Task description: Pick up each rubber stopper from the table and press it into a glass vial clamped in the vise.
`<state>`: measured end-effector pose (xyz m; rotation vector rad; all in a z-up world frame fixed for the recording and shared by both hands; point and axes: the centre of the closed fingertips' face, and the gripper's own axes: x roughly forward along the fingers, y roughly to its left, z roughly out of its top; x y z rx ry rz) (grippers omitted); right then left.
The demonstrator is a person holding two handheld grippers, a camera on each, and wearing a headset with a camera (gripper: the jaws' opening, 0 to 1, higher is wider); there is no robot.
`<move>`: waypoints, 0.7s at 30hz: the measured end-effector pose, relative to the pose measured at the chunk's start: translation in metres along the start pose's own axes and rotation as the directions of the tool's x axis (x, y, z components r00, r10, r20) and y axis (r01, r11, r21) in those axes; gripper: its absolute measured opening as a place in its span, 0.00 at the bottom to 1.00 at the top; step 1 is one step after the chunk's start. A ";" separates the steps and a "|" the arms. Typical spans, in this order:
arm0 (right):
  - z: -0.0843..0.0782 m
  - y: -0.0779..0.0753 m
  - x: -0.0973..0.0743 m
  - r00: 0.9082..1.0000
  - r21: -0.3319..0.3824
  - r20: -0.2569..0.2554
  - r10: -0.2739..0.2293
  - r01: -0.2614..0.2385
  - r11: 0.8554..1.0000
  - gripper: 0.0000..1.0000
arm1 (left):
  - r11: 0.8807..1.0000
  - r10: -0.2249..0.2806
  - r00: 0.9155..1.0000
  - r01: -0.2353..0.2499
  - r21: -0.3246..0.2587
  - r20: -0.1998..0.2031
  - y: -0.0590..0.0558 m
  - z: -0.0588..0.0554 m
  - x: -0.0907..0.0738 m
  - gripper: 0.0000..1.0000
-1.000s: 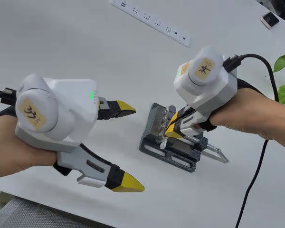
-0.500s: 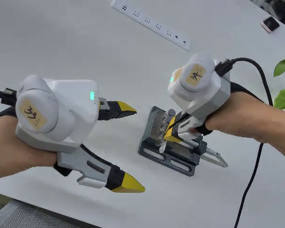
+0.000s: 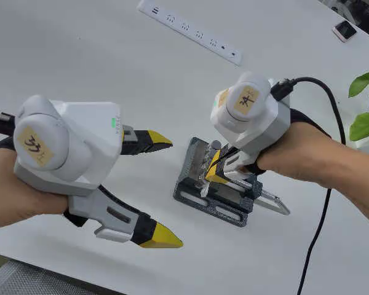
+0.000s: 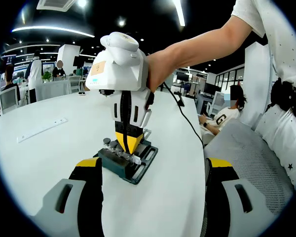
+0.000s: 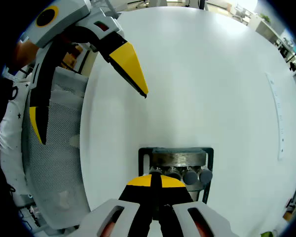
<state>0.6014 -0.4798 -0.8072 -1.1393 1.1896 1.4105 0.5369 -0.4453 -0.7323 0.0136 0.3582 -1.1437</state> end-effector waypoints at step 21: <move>-0.005 0.001 -0.007 0.985 0.081 0.144 -0.092 0.081 0.993 0.00 | 0.998 0.061 0.998 -0.061 0.023 -0.010 -0.006 0.020 -0.007 0.85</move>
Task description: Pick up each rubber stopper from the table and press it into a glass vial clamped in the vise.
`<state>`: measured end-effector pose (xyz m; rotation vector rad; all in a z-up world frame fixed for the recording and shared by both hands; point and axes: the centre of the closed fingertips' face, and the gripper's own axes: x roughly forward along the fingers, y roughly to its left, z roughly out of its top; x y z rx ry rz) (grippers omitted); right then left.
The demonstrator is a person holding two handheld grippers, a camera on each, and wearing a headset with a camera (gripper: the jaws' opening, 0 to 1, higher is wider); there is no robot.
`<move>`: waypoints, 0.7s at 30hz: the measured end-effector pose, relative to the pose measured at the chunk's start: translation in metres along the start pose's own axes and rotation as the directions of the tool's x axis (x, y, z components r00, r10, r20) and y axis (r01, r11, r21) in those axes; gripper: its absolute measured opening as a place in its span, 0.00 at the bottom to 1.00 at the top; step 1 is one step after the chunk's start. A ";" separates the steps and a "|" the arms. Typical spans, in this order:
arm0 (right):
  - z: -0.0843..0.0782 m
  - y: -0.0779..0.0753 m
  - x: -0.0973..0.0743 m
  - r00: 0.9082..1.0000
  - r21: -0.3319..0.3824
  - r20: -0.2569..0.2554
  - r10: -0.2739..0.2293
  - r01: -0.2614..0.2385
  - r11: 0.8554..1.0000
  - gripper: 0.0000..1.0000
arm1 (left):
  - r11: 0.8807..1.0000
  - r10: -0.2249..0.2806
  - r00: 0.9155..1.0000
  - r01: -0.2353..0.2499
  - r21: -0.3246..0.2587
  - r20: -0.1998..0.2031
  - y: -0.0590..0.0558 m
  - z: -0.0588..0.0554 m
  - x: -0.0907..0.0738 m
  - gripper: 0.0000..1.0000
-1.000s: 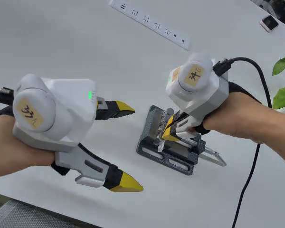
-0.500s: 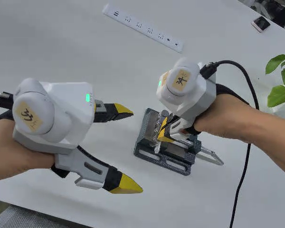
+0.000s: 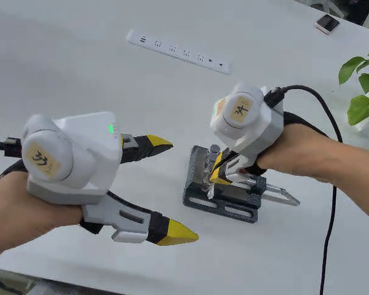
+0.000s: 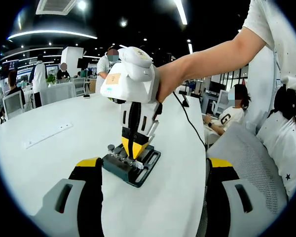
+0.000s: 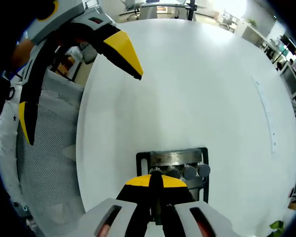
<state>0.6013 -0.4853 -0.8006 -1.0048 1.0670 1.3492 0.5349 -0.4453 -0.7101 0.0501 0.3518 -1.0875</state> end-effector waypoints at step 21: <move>-0.031 -0.001 -0.066 0.932 0.257 0.318 -0.175 0.092 0.962 0.14 | 0.999 0.031 0.998 -0.028 0.044 -0.054 0.001 0.002 -0.001 0.92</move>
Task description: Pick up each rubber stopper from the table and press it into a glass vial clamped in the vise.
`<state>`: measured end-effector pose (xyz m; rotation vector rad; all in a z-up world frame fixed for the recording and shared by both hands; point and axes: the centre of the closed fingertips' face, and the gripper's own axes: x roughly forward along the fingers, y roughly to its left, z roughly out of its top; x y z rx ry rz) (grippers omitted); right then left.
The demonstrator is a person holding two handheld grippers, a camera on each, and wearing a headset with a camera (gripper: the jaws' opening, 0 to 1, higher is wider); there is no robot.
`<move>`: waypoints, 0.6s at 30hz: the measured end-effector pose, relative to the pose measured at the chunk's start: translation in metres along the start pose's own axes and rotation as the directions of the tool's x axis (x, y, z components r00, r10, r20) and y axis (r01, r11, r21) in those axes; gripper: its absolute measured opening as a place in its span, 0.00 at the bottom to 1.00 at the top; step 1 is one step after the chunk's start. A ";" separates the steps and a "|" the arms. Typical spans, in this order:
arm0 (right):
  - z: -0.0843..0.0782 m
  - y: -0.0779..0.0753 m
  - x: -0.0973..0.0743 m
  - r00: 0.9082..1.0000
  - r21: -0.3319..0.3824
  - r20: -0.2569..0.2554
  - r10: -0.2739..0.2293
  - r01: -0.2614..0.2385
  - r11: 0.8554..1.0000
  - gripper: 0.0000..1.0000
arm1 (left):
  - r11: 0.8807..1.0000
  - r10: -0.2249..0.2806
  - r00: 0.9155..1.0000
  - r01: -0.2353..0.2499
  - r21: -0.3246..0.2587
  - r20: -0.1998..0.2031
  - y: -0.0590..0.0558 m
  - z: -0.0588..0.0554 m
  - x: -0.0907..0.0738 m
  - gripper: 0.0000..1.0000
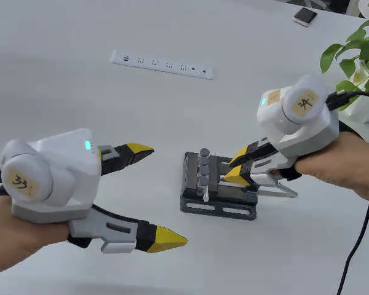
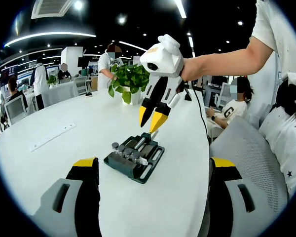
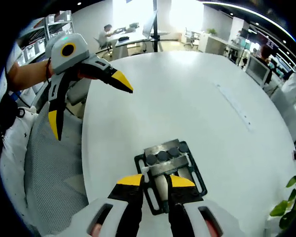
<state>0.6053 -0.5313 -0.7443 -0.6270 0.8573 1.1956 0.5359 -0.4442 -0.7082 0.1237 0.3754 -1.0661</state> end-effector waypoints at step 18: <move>-0.066 0.006 -0.044 0.949 0.243 0.285 -0.138 0.068 0.968 0.54 | 0.999 0.011 0.999 -0.009 0.030 -0.042 0.016 -0.013 0.000 0.99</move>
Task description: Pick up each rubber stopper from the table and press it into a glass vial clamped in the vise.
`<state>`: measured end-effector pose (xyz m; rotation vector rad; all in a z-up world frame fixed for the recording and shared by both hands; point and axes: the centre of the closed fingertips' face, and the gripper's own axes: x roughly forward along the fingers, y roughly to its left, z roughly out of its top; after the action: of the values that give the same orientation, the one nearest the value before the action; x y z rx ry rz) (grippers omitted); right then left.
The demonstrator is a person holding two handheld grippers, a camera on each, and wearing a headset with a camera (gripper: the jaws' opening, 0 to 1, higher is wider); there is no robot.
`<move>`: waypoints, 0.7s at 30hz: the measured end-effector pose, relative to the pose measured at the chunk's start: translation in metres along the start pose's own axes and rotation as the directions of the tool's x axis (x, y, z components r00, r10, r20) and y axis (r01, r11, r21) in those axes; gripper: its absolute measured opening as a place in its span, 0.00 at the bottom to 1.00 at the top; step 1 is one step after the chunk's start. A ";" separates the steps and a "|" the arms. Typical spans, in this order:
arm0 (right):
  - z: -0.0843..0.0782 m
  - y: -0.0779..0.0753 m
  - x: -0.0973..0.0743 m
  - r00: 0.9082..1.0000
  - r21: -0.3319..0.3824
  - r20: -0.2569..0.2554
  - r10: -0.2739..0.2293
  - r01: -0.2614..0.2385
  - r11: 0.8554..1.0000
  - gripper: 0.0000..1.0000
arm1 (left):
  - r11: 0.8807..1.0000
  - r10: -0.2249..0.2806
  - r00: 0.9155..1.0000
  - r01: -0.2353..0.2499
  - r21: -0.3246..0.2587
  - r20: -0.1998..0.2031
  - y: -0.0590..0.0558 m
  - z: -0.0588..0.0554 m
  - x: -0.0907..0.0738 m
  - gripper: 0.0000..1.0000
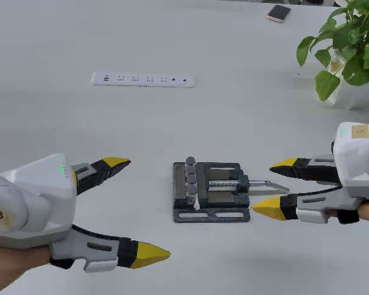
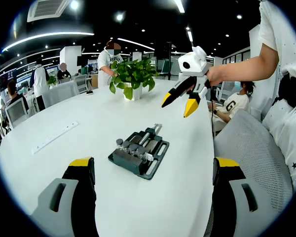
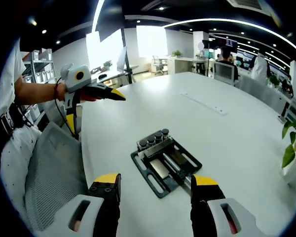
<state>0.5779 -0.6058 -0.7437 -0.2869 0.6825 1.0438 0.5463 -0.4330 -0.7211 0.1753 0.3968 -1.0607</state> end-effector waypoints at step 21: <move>-0.037 0.011 -0.009 0.988 0.045 0.157 -0.008 0.001 0.999 0.89 | 1.000 0.004 0.999 -0.004 -0.005 -0.048 0.002 -0.015 0.009 0.99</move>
<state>0.5512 -0.6261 -0.7645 -0.1652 0.5619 1.0338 0.5479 -0.4342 -0.7383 0.1967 0.4420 -1.0526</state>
